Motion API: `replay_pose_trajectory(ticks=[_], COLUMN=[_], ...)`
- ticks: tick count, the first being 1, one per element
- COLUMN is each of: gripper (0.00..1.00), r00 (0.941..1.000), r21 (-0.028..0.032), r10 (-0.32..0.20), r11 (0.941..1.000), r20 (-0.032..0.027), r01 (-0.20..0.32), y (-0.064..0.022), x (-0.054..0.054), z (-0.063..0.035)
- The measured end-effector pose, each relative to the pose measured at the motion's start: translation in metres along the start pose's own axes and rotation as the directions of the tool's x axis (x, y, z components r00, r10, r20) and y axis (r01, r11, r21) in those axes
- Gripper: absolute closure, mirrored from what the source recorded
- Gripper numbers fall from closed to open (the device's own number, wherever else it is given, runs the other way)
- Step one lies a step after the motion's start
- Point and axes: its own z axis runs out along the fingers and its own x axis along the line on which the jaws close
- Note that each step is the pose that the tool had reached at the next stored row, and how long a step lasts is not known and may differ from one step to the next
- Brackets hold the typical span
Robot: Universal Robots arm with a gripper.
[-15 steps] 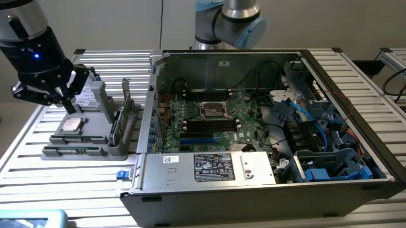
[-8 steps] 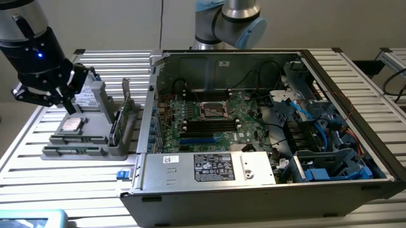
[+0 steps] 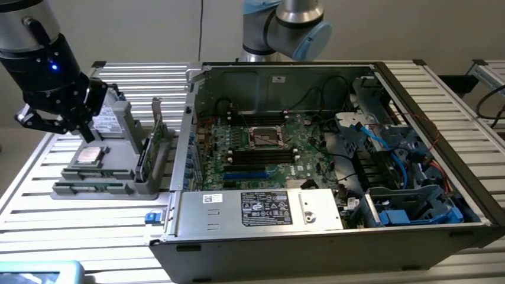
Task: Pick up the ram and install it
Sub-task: 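Pick up the ram and move it above insertion slot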
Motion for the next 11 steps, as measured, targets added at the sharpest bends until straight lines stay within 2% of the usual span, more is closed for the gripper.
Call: replay_pose_trajectory(ticks=[5, 8, 11], gripper=[0.89, 0.89, 0.89], r00=[0.9959, 0.9894, 0.9801], r21=[0.0008, 0.0012, 0.0014], r10=[-0.090, -0.145, -0.198], r11=[0.9959, 0.9894, 0.9801], r20=[-0.0030, -0.0049, -0.0067], r01=[0.090, 0.145, 0.198], y=[0.0000, 0.0000, 0.0000], x=[0.0000, 0.0000, 0.0000], z=[0.0000, 0.0000, 0.0001])
